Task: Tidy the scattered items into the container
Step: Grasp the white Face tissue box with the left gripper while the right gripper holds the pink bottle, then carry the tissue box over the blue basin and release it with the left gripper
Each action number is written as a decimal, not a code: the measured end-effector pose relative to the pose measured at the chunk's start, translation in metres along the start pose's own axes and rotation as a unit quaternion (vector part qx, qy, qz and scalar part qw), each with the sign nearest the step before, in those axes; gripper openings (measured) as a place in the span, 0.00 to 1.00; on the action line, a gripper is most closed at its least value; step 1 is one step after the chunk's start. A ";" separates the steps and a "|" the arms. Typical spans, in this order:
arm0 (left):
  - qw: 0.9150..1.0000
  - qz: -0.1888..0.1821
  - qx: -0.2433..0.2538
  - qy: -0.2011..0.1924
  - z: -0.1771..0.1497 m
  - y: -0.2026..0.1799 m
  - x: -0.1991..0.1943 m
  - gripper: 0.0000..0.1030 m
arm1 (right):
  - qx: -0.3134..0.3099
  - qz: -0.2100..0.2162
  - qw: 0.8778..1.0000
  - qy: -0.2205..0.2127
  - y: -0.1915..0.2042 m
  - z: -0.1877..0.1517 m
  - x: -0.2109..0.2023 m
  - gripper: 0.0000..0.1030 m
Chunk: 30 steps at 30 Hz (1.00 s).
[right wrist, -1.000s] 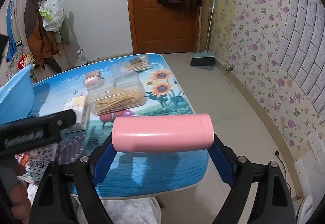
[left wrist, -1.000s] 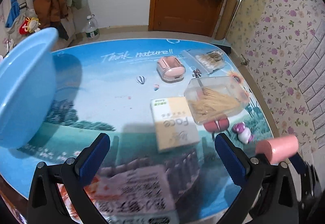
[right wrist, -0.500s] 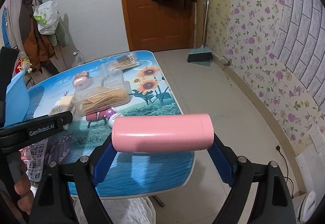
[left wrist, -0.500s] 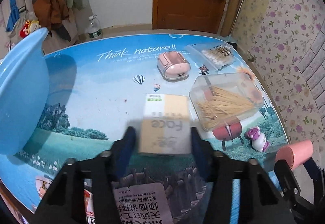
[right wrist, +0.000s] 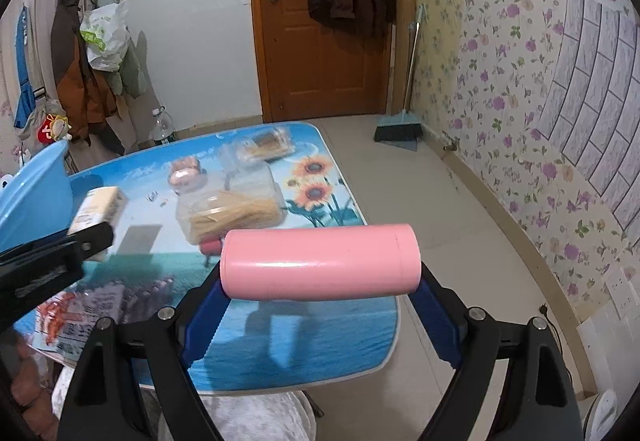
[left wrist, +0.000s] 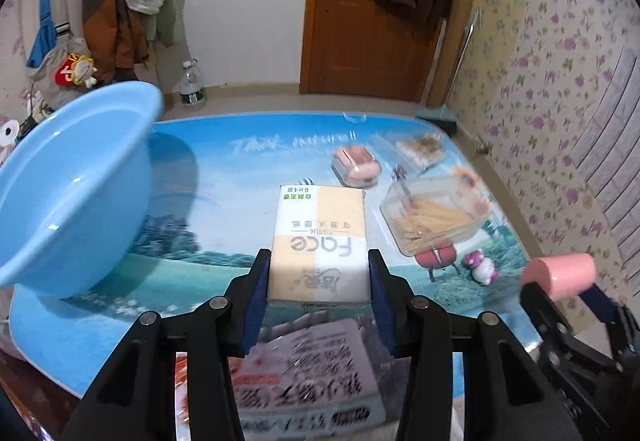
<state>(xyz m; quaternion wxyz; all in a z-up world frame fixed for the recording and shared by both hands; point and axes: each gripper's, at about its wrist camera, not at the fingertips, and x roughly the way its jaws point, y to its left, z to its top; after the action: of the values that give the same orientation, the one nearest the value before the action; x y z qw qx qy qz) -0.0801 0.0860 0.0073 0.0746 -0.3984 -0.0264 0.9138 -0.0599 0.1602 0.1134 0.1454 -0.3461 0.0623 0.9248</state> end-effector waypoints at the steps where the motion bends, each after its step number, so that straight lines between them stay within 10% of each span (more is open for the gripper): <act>1: 1.000 0.000 -0.002 -0.007 0.000 0.003 -0.008 0.43 | -0.001 0.001 1.000 -0.004 0.002 0.001 -0.004 0.85; 14: 0.997 0.012 -0.047 -0.054 -0.032 0.081 -0.101 0.43 | -0.054 0.060 0.996 -0.046 0.091 0.013 -0.058 0.85; 30: 0.995 0.037 -0.076 -0.061 -0.052 0.138 -0.116 0.42 | -0.103 0.113 0.987 -0.039 0.169 0.000 -0.083 0.85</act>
<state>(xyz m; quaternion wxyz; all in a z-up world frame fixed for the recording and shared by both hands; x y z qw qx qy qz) 0.0202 -0.0691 0.0414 0.0089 -0.3475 -0.0858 0.9337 -0.0533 -0.0186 0.1706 0.0057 -0.3139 0.0001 0.9494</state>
